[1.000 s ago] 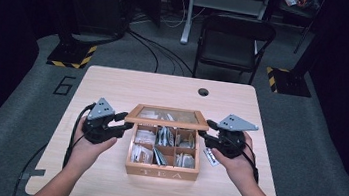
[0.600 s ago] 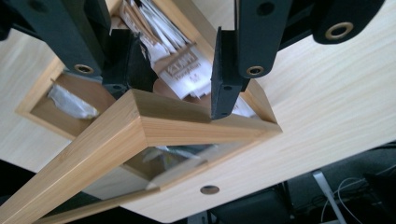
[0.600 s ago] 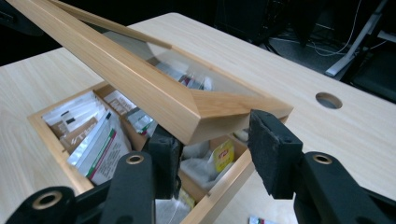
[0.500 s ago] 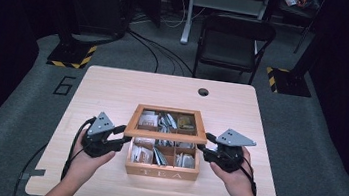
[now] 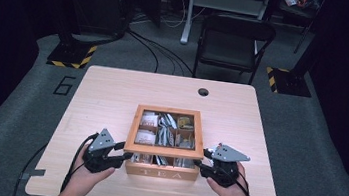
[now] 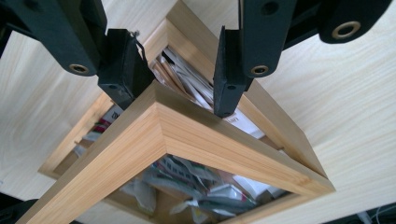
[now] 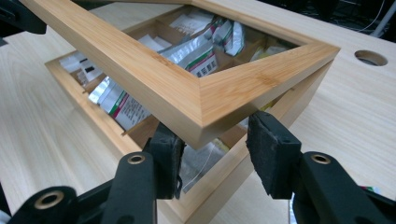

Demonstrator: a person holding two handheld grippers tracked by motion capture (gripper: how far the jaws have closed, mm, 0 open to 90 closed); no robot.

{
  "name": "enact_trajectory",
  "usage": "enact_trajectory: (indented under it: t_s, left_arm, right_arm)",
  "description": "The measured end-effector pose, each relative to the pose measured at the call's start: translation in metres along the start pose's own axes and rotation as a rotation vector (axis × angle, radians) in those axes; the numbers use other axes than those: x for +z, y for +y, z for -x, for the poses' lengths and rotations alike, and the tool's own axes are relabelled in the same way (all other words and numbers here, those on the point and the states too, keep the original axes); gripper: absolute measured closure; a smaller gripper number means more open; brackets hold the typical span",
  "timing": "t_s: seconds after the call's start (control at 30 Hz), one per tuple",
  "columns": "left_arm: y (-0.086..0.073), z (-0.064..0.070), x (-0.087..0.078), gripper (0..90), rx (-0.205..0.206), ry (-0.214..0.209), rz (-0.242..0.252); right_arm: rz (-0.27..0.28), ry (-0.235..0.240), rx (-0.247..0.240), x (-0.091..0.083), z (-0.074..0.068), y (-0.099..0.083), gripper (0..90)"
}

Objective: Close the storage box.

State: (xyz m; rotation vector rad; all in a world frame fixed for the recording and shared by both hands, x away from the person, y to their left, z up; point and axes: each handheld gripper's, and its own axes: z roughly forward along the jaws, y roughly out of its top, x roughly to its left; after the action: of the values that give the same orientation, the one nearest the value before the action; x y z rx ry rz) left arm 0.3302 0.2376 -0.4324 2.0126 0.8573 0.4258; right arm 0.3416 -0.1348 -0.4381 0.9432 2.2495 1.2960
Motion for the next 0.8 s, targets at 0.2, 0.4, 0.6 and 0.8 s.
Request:
enact_trajectory:
  t_s: [0.2, 0.4, 0.6, 0.8]
  left_arm:
    - [-0.009, 0.003, 0.003, 56.5, -0.014, -0.020, -0.029]
    - [-0.019, 0.006, 0.004, 55.7, -0.037, -0.032, -0.049]
    - [-0.026, 0.009, 0.004, 54.1, -0.050, -0.042, -0.076]
    - [-0.031, 0.010, 0.001, 49.4, -0.059, -0.068, -0.092]
  right_arm:
    - [-0.022, 0.013, -0.016, 0.003, -0.004, -0.010, 55.4]
    - [-0.041, 0.024, 0.000, 0.003, -0.008, -0.020, 55.3]
    - [-0.078, 0.037, 0.019, 0.004, -0.010, -0.028, 54.4]
    - [-0.071, 0.045, 0.036, -0.004, -0.009, -0.032, 52.1]
